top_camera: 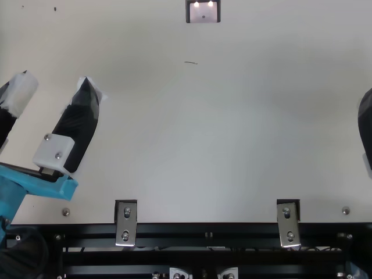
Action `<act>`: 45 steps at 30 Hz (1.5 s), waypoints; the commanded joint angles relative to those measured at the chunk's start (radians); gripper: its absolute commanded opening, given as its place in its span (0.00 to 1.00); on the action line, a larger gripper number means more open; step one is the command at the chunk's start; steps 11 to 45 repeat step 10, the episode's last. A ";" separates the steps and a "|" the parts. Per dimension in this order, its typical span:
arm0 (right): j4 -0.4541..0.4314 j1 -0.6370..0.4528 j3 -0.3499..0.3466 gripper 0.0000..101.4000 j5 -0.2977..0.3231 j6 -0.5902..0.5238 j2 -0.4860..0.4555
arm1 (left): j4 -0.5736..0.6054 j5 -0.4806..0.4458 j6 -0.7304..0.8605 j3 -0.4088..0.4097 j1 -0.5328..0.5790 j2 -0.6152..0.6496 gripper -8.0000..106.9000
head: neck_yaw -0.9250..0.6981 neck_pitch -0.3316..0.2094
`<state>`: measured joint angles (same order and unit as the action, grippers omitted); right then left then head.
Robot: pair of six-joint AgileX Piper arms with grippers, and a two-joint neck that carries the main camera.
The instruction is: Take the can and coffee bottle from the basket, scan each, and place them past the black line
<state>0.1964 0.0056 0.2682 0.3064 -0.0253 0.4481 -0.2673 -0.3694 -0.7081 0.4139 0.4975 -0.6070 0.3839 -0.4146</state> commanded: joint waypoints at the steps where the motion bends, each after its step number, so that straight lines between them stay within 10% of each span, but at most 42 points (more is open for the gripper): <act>1: 0.000 0.000 0.000 1.00 0.000 0.000 0.000 | 0.000 0.000 0.000 0.000 0.000 0.000 0.85 | -0.002 -0.022; 45: 0.000 0.000 0.000 1.00 0.000 0.000 0.000 | 0.023 0.003 0.041 0.003 -0.023 0.000 0.85 | -0.002 -0.022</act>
